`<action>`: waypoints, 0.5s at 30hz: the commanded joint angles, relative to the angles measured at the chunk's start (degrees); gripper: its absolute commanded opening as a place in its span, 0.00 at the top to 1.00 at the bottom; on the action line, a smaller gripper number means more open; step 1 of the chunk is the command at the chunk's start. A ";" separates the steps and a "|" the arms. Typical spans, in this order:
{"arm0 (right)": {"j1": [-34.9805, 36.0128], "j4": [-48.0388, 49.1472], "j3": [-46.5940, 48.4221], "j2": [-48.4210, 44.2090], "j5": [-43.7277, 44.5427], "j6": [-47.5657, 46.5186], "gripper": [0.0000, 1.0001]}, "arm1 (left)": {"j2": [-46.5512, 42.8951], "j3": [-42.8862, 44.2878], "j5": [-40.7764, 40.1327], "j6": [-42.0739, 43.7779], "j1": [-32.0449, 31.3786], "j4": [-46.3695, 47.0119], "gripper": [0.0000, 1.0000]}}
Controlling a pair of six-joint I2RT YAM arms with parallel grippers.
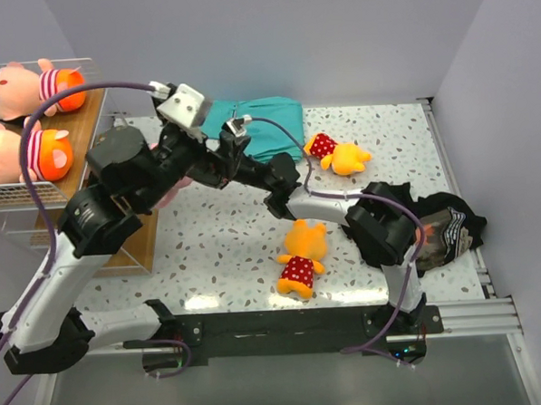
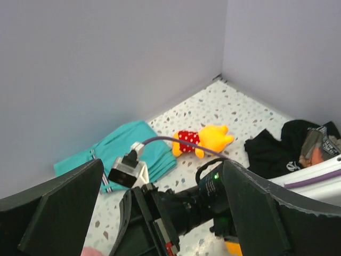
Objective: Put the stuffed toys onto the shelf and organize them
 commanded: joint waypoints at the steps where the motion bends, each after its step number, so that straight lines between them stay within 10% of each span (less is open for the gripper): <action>1: 3.19 22.31 6.70 0.35 3.08 1.27 1.00 | -2.67 1.80 4.23 -2.30 -0.20 5.24 0.00; 15: 9.43 22.31 14.87 8.08 8.80 -1.46 1.00 | -7.59 1.45 3.27 -2.39 -0.20 5.42 0.00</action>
